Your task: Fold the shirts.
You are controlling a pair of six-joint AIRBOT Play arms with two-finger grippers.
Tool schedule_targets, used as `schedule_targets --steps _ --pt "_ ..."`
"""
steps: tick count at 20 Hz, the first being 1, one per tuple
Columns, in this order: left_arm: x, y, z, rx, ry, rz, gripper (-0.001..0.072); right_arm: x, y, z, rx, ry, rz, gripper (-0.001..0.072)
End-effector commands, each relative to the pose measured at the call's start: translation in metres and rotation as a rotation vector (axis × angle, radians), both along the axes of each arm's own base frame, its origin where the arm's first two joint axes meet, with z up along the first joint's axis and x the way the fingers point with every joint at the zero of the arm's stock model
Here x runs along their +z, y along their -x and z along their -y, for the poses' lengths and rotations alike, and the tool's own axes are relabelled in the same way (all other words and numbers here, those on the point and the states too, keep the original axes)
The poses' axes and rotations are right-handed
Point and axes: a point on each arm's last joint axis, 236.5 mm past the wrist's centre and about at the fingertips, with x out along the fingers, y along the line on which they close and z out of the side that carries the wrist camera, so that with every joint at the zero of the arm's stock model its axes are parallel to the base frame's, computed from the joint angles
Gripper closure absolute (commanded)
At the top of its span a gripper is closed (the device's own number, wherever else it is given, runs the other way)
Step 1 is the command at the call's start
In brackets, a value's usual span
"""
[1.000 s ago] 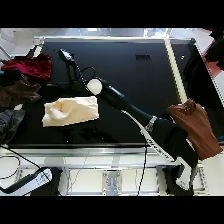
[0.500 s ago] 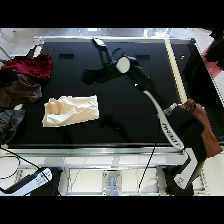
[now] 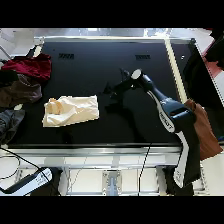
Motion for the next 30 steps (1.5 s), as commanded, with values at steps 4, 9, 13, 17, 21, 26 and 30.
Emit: schedule_targets --steps 4,9,13,17,21,26,30 --pt "0.0 0.0 0.0 0.001 0.0 0.0 0.0698 -0.023 0.047 -0.075 0.065 -0.197 -0.149 0.017" --pt "0.0 0.0 0.0 0.0 0.0 0.0 0.0698 -0.023 0.084 -0.111 0.153 -0.19 -0.142 0.0181" --pt "-0.002 0.003 0.001 -0.003 0.005 -0.017 0.0698 -0.019 0.088 -0.122 0.161 -0.196 -0.119 0.0696" --pt "-0.004 0.005 0.002 -0.004 0.008 -0.025 0.0698 0.03 0.053 -0.104 0.214 -0.186 0.05 0.0698" --pt "-0.004 0.005 0.002 -0.004 0.008 -0.025 0.0698 0.088 -0.008 -0.008 0.165 0.082 0.295 0.0699" --pt "-0.005 0.006 0.003 -0.006 0.011 -0.031 0.0698 0.157 -0.03 0.183 -0.006 0.461 0.352 0.0699" --pt "-0.005 0.007 0.003 -0.006 0.012 -0.035 0.0698 0.195 -0.004 0.311 -0.192 0.597 0.29 0.07"
